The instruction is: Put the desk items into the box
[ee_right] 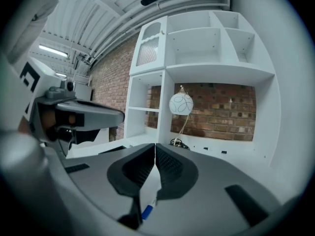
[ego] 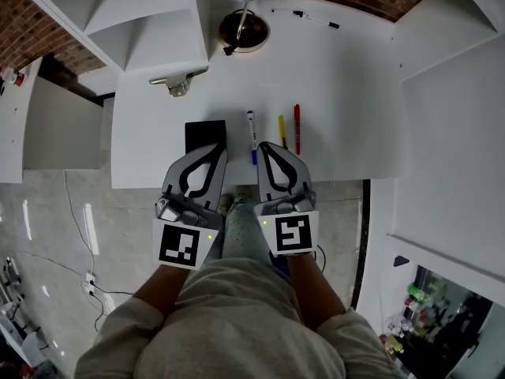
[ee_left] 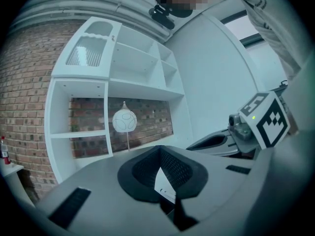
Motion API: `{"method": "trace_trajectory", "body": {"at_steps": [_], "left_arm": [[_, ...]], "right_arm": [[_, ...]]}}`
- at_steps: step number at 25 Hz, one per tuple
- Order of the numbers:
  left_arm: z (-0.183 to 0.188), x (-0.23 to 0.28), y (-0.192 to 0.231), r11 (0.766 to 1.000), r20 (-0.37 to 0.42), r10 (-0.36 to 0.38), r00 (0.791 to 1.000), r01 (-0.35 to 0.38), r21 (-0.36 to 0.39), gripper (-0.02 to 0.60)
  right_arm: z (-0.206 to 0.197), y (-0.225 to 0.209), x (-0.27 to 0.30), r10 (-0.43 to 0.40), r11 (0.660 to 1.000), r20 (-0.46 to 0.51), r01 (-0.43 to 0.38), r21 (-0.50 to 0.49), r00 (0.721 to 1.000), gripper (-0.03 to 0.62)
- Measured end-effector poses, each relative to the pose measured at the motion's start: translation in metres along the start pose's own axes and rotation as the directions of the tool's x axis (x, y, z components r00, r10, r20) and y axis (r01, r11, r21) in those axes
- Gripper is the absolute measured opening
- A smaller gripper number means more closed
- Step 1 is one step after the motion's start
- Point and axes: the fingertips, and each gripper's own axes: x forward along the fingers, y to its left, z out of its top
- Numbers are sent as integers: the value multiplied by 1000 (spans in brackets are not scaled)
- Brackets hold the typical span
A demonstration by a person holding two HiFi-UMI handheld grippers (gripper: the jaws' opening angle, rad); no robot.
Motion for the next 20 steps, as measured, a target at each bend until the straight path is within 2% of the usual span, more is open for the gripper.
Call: {"method": "trace_trajectory", "body": {"at_steps": [3, 6, 14, 20], "left_arm": [[-3, 6, 1, 1000, 0, 0, 1000, 0, 5, 3], [-8, 10, -1, 1000, -9, 1, 1000, -1, 4, 3], [-18, 23, -4, 999, -39, -13, 999, 14, 38, 3], [-24, 31, -2, 999, -67, -16, 998, 19, 43, 3]], "right_arm": [[-16, 0, 9, 11, 999, -20, -12, -35, 1000, 20], [-31, 0, 17, 20, 999, -34, -21, -27, 999, 20], [-70, -3, 38, 47, 999, -167, -48, 0, 985, 20], [-96, -7, 54, 49, 996, -269, -26, 87, 962, 21]]}}
